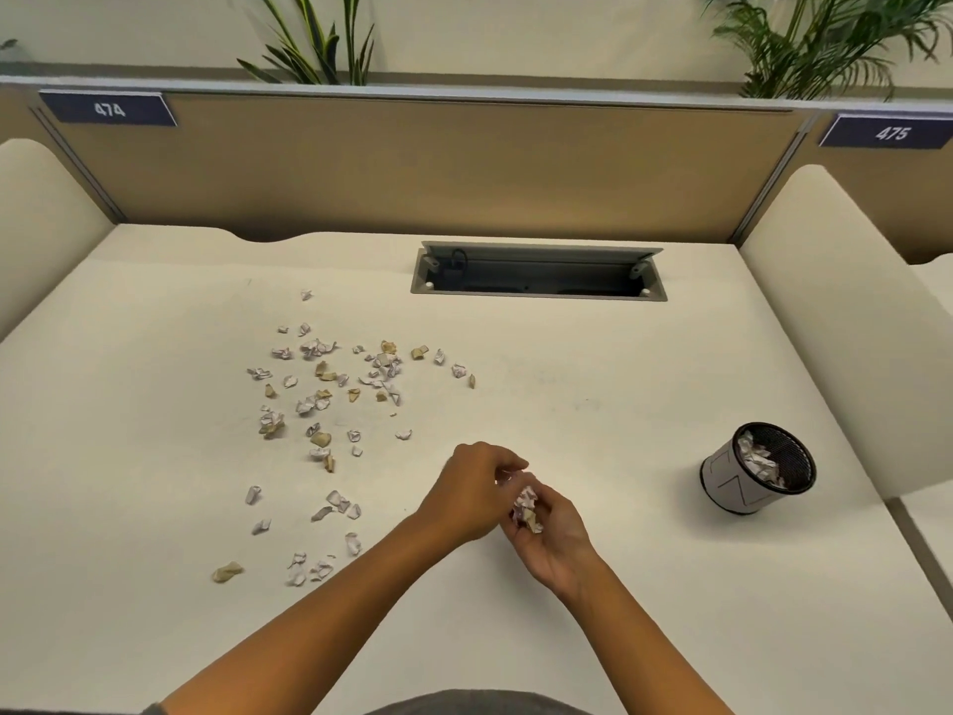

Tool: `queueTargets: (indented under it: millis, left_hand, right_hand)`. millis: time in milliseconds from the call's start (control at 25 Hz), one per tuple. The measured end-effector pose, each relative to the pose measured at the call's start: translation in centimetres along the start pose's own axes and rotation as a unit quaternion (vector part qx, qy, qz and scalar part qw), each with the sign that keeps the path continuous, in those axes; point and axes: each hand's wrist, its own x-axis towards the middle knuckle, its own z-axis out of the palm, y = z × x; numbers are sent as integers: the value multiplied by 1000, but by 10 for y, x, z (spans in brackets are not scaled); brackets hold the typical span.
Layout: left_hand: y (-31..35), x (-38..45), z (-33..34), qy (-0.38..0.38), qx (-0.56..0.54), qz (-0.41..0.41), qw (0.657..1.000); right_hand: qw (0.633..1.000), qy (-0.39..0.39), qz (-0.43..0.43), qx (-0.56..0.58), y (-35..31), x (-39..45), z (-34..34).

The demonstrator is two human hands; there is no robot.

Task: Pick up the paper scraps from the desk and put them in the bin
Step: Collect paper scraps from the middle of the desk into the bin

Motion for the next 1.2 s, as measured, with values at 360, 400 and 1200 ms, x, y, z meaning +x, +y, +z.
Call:
queueTargets:
  millis: [360,400,1200]
  left_hand:
    - [-32,19,25,-13,73,-23,997]
    - [-36,20,29,-33,84,-28,996]
    - [-54,27,44,-78,142,-48,986]
  right_hand:
    - [995,-2,-49,89,-48,-19,-29]
    - [994,-2,-63,93,-57,-22,-32]
    - [871,112,-446,-172,-243,-66,-92]
